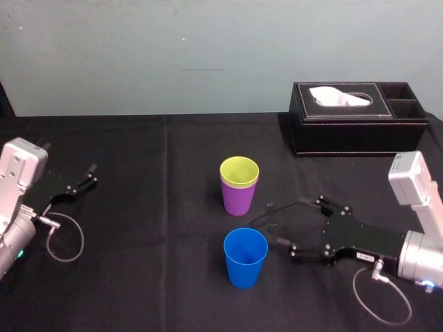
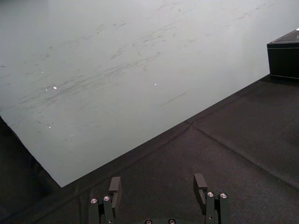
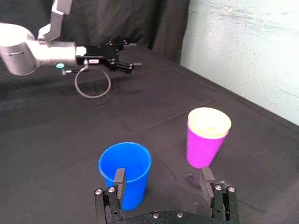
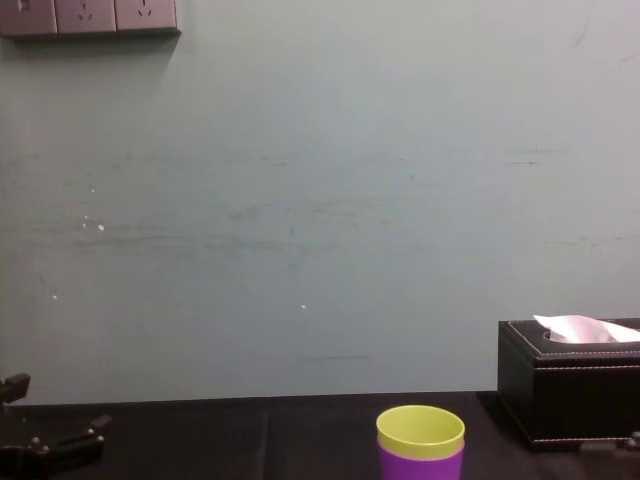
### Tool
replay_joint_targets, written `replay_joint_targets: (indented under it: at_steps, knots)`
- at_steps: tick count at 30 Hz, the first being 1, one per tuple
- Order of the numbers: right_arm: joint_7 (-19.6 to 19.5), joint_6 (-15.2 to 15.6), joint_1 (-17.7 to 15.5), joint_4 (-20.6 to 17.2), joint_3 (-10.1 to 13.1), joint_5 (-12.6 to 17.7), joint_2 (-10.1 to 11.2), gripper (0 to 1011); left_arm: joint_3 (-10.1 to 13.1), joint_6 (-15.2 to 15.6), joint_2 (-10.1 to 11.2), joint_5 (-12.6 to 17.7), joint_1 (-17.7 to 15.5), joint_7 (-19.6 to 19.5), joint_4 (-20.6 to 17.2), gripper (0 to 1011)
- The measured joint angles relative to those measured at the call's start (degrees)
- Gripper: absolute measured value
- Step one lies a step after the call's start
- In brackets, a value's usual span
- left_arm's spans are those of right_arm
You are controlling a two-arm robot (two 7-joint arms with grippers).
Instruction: Stack the three plastic cups sequentially using one hand.
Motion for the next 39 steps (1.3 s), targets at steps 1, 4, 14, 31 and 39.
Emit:
replay_joint_targets:
  at_steps: [1,4,14,31,39]
  knots:
    - [0.04,-0.11,-0.04,0.00,-0.15,-0.09,0.09,1003,0.00,0.00,0.00,0.00,0.00,0.00,0.00,1010]
    - [0.23,-0.62,-0.13,0.13,-1.01,-0.79,0.36,1003,0.00,0.00,0.00,0.00,0.00,0.00,0.00,1010]
    - [0.95,-1.17,0.21,1.49,-4.06,-3.00,0.02,1003,0.00,0.00,0.00,0.00,0.00,0.00,0.00,1010]
    - [1.45,-0.97,1.13,2.58,-5.94,-3.41,-0.77,1003,0.00,0.00,0.00,0.00,0.00,0.00,0.00,1010]
    - [1.53,-0.83,1.56,2.82,-6.51,-3.47,-1.08,1002,0.00,0.00,0.00,0.00,0.00,0.00,0.00,1010]
